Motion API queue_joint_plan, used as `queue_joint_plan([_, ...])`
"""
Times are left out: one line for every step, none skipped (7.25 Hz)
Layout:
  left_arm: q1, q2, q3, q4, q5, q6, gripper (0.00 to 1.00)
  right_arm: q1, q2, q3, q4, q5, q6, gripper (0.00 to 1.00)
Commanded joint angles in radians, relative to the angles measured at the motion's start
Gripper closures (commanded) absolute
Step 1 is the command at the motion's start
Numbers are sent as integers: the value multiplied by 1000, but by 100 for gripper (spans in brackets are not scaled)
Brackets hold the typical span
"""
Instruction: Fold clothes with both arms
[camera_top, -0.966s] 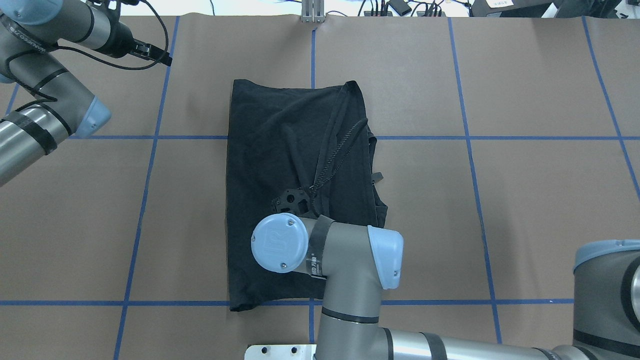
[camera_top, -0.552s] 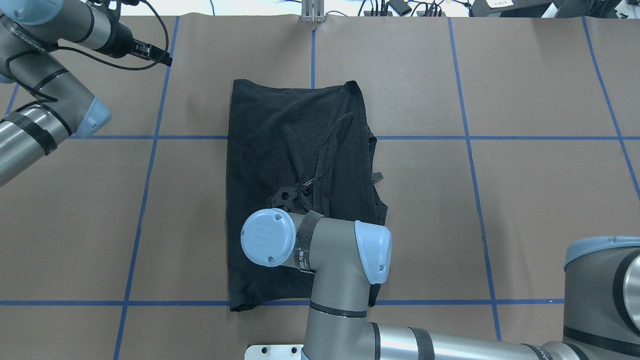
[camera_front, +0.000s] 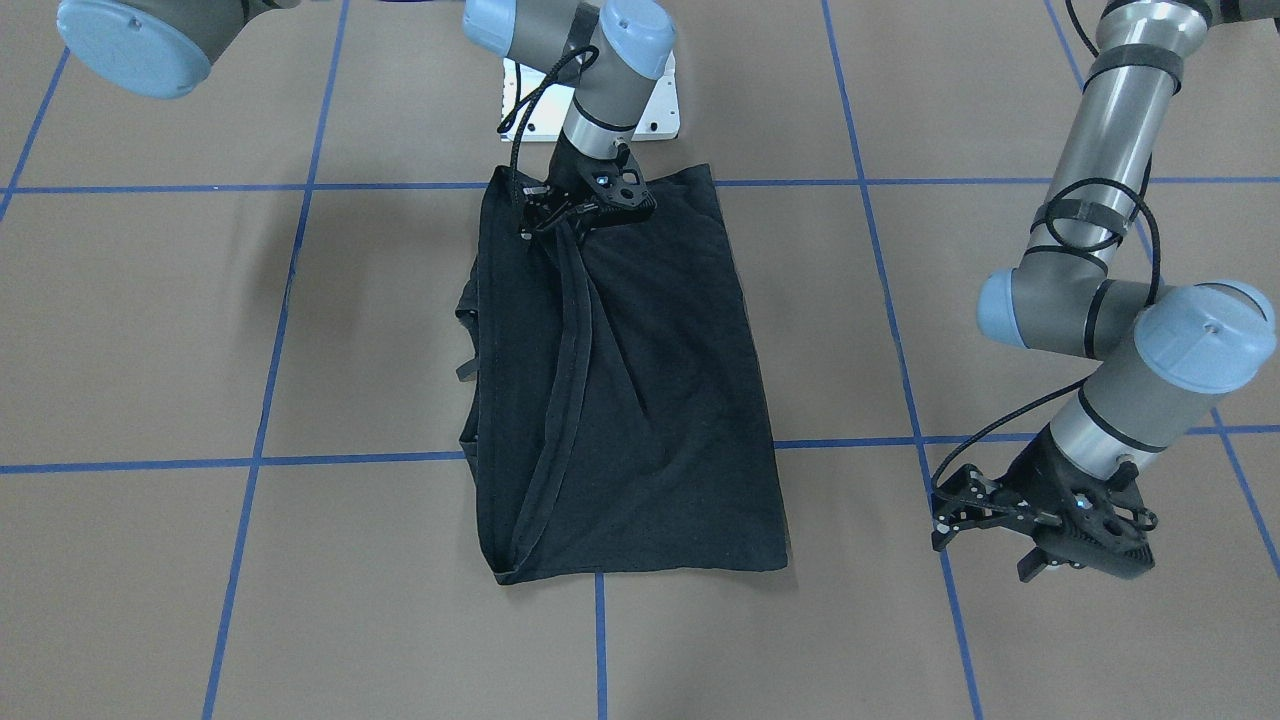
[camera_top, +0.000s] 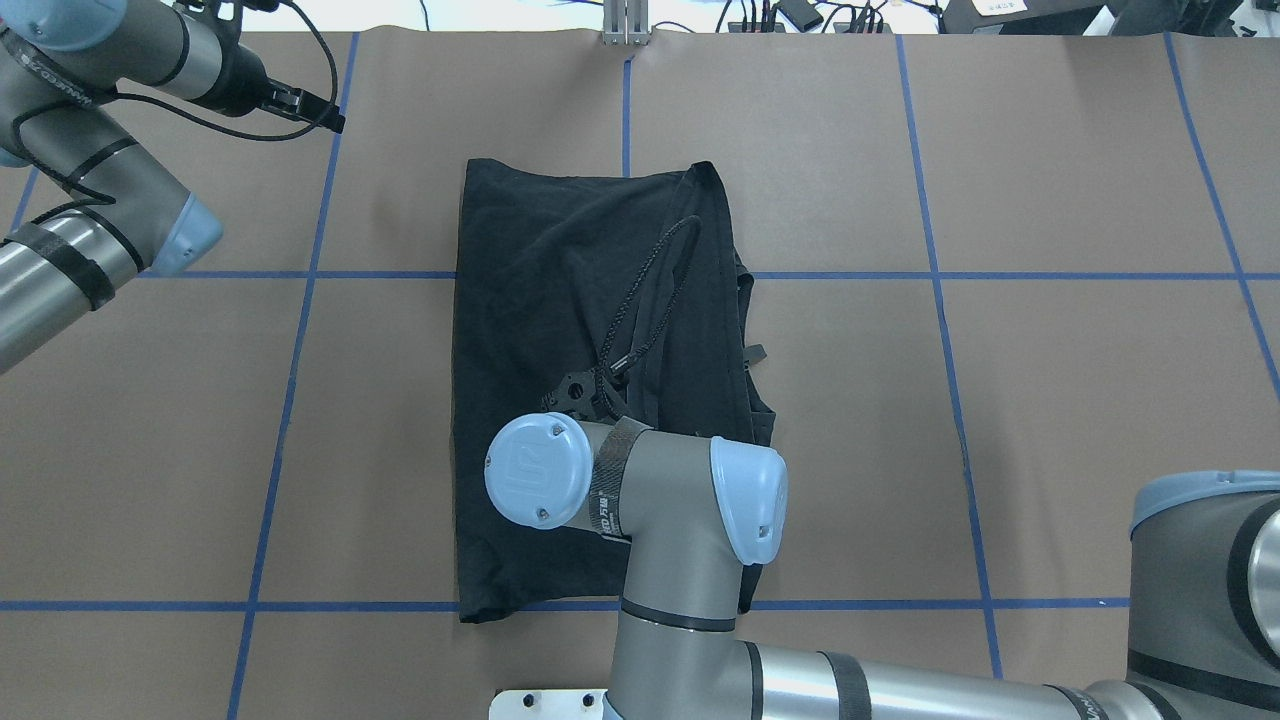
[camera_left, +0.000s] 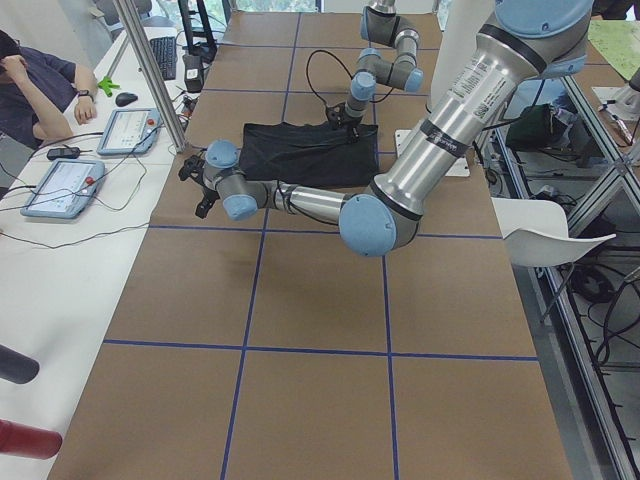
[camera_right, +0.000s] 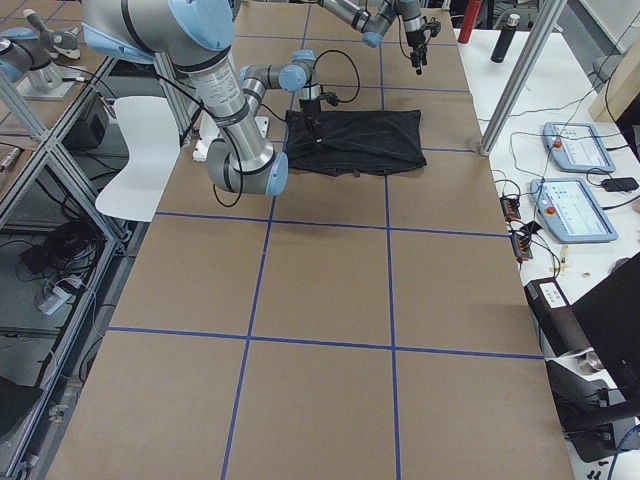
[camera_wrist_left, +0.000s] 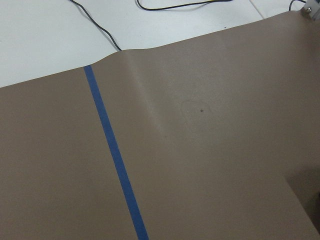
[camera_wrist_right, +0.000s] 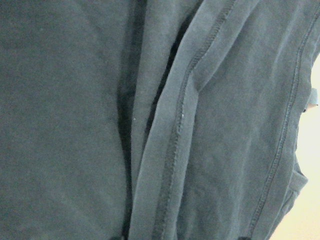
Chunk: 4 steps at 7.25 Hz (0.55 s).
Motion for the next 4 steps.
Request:
queue_joint_plan([0,0,0,0,0,0,0,4,2,11,-22,3,-2,48])
queue_joint_plan([0,-1,0,0,0,0,0,15,-1,50,-57,7,-36,62])
queue_joint_plan([0,-1,0,0,0,0,0,17,-7,102,-114,9,-65,74])
queue_joint_plan([0,-1,0,0,0,0,0,8,-7,108,-117,8,-65,78])
